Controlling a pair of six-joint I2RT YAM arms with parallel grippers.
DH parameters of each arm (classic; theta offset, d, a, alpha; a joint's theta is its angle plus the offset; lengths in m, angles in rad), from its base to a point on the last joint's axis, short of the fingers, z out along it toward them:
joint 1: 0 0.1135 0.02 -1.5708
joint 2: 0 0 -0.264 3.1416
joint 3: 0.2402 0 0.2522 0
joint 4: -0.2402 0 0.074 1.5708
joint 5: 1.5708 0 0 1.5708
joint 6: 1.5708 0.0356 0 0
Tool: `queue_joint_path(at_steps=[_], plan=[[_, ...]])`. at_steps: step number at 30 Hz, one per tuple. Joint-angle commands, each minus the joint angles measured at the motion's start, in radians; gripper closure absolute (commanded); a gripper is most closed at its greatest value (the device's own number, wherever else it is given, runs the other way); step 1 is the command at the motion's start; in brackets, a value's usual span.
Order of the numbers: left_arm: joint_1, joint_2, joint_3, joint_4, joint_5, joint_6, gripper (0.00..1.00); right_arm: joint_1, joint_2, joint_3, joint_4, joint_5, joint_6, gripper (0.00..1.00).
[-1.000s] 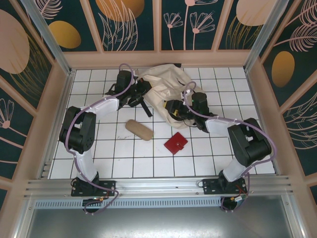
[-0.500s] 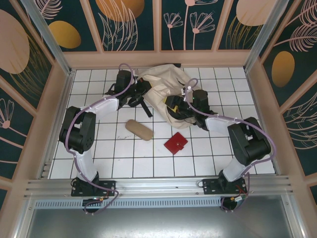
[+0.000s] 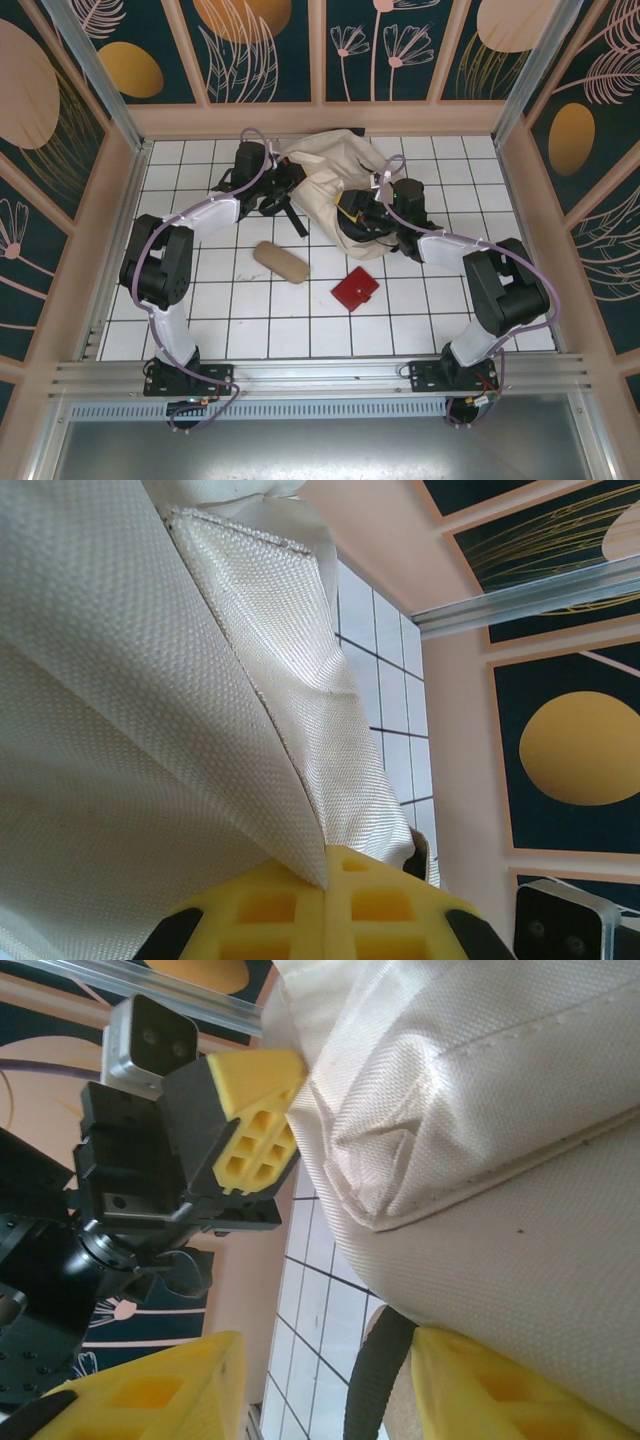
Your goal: Pack books, pencil case, and school supplies into a backpack
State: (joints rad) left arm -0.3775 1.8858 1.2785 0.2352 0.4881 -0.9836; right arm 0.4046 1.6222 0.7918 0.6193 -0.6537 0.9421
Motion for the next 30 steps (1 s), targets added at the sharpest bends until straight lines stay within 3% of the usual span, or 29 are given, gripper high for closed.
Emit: queue_joint_path(at_steps=[1,20,30], plan=[[-0.008,-0.016,0.005,0.066,0.070,0.009,1.00,0.001,0.016,0.039,-0.075,0.031,-0.050,0.53],[-0.008,-0.024,0.005,0.067,0.074,0.008,1.00,0.013,0.045,0.095,-0.110,0.002,-0.049,0.75],[-0.008,-0.017,0.007,0.071,0.074,0.006,1.00,0.019,0.027,0.077,-0.139,-0.020,-0.048,0.79]])
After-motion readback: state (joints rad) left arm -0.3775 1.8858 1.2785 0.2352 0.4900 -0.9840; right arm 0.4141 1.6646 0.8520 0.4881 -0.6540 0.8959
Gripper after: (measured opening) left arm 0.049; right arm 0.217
